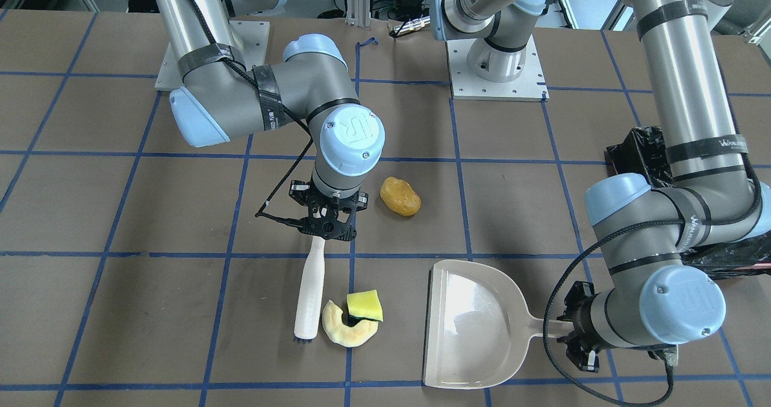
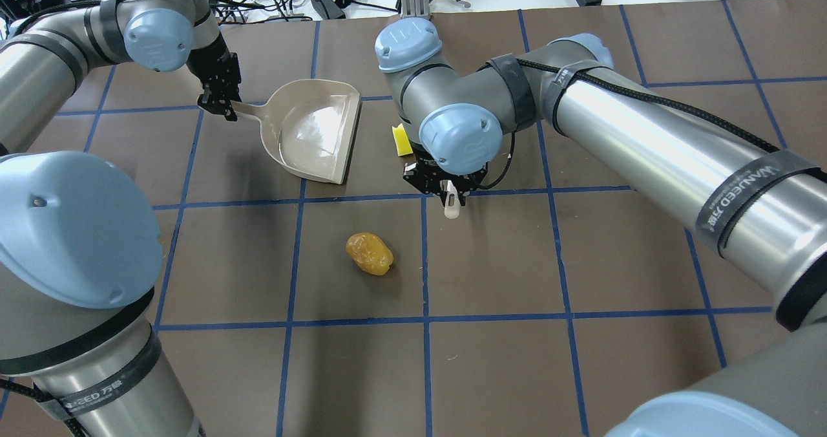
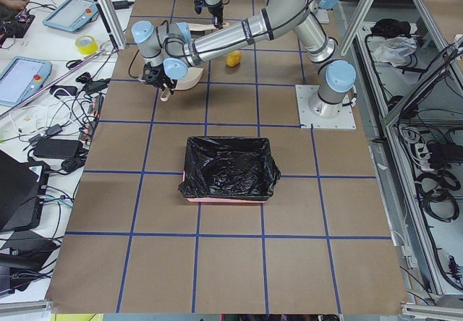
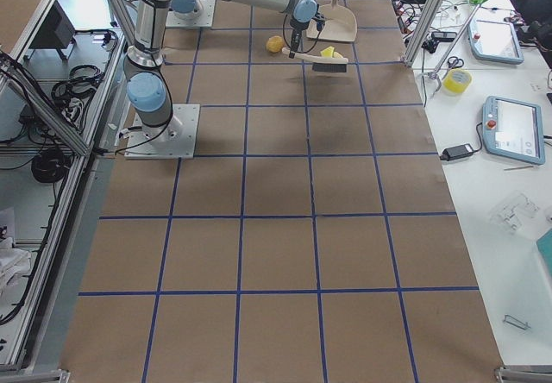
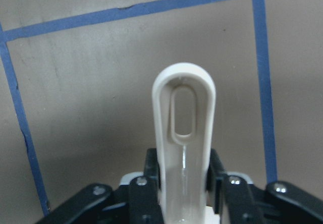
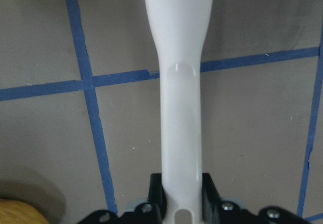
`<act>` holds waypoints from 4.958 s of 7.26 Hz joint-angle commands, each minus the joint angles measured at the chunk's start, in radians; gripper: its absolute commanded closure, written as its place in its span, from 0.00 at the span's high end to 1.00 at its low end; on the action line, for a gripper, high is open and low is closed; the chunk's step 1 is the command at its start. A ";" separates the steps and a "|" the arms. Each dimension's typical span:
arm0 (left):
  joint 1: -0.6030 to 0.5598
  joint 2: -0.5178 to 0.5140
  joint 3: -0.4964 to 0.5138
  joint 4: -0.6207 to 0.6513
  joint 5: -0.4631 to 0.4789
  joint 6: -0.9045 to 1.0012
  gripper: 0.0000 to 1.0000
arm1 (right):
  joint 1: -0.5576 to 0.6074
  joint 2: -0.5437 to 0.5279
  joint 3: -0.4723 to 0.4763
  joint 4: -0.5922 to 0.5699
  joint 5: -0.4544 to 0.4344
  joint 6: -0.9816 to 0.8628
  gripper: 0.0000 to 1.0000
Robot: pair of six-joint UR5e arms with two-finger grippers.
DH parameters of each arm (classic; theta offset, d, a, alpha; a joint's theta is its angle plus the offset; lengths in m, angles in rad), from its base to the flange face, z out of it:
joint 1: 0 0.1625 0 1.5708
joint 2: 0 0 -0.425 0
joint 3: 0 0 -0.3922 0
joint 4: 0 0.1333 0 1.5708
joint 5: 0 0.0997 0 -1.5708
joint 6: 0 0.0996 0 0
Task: Sweep and dump trash into bin
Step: 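Lower the brush behind the sponge and peel with the right gripper, then sweep the sponge and peel into the dustpan with the right gripper's brush, then lift the brush away from the dustpan with the right gripper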
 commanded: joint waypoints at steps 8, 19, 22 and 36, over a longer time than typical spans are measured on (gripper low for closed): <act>-0.007 -0.009 0.005 -0.002 0.040 -0.003 0.00 | 0.003 0.021 0.006 -0.018 0.037 0.153 0.09; -0.007 -0.012 0.009 -0.002 0.039 -0.003 0.00 | 0.182 0.165 -0.221 -0.116 0.216 0.159 0.10; -0.007 -0.012 0.009 -0.002 0.036 -0.003 0.00 | 0.210 0.186 -0.268 -0.116 0.270 0.173 0.10; -0.007 -0.012 0.009 -0.002 0.031 -0.003 0.00 | 0.215 0.287 -0.363 -0.097 0.230 0.235 0.10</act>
